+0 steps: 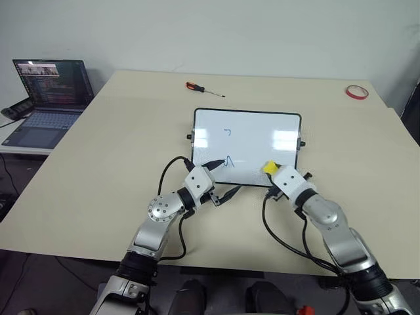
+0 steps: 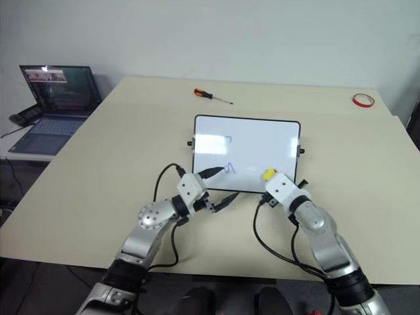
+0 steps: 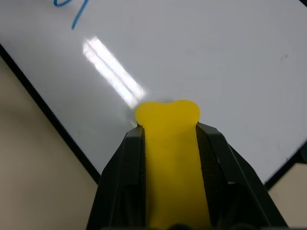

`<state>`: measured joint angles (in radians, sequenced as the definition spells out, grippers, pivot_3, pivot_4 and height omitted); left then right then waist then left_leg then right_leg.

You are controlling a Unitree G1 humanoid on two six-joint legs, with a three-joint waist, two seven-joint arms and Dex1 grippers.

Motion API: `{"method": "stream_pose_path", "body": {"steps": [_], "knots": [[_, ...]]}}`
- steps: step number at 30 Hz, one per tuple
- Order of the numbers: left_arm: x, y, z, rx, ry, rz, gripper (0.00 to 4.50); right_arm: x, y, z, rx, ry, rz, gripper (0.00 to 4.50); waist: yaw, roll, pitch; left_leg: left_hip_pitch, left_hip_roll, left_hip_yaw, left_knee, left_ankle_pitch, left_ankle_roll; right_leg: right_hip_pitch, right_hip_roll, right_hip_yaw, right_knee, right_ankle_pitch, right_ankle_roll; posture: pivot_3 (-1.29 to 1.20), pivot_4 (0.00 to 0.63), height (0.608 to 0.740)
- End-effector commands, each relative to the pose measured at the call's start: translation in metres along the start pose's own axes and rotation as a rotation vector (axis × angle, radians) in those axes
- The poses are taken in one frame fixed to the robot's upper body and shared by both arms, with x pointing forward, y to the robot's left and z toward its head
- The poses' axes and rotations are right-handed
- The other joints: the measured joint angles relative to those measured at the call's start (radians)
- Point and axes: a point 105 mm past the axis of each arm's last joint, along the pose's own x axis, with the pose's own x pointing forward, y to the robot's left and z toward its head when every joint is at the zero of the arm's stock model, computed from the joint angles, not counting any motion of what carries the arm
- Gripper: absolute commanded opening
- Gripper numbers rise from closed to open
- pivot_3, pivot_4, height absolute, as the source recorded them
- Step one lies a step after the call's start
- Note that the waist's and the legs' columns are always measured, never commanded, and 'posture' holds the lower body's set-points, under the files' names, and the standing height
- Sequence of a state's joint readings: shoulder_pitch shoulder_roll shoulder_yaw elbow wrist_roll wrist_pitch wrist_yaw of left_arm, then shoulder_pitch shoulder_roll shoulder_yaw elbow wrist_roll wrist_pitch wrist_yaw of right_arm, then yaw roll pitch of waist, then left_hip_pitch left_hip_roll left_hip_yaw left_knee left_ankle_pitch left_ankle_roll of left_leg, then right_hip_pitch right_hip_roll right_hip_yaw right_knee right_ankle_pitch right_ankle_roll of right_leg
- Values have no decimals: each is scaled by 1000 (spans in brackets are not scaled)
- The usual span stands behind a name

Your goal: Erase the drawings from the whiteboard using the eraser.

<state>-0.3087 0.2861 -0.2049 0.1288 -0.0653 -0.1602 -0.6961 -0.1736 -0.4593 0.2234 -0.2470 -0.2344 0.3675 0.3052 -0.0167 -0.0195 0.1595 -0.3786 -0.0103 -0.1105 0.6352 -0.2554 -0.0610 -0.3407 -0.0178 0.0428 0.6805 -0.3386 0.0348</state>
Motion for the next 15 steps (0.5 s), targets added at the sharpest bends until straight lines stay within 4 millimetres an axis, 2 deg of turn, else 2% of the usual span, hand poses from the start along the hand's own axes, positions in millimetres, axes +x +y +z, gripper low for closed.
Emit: {"method": "stream_pose_path", "body": {"steps": [1,6,10,15], "knots": [[8,-4,10,8,-50,-39,4500,-20,-9,-49,14,211,-42,1164,2,0,0,0,0,0,0,0,0,0,0,0,0,0,0,0,150,740],[14,-12,7,-12,-63,-94,4500,-39,-13,-54,36,249,-88,1164,0,0,0,1,0,0,0,0,0,1,0,0,0,0,0,0,150,740],[14,-12,6,-18,-66,-115,4500,-50,-20,-47,68,237,-131,1164,-3,0,0,0,0,0,0,0,0,0,0,0,0,0,0,0,150,740],[15,-10,3,-19,-64,-120,4500,-43,-27,-12,201,69,-153,1164,-13,0,2,-1,0,1,-2,0,0,-3,0,0,0,0,0,0,150,740]]}}
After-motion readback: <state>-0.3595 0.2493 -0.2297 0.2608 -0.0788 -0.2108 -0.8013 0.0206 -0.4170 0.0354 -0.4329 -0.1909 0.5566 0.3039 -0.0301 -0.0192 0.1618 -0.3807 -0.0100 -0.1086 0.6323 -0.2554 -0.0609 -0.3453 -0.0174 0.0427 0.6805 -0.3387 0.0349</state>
